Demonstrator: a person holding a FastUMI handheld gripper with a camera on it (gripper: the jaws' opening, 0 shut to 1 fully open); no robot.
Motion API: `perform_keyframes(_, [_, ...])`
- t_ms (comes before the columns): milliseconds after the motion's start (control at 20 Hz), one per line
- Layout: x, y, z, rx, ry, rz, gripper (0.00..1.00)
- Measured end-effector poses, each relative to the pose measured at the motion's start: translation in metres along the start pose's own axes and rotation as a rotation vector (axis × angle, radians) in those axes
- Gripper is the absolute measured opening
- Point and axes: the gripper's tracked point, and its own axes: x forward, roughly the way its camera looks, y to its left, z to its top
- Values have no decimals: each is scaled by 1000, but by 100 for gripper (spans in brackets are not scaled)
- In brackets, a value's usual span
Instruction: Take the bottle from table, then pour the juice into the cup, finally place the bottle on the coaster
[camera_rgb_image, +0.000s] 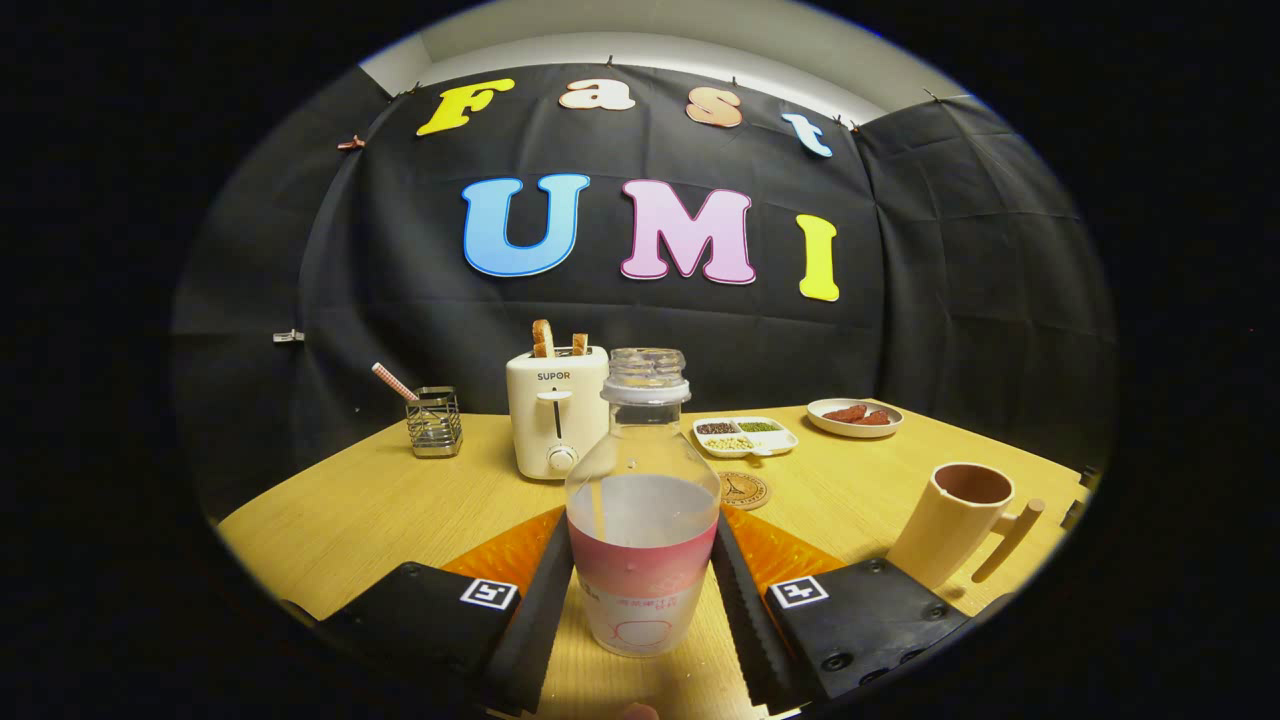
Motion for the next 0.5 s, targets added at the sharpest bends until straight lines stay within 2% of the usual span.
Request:
perform_keyframes(250, [-19,-10,37,66,15,10,76])
perform_keyframes(500, [-34,-21,77,132,27,66,76])
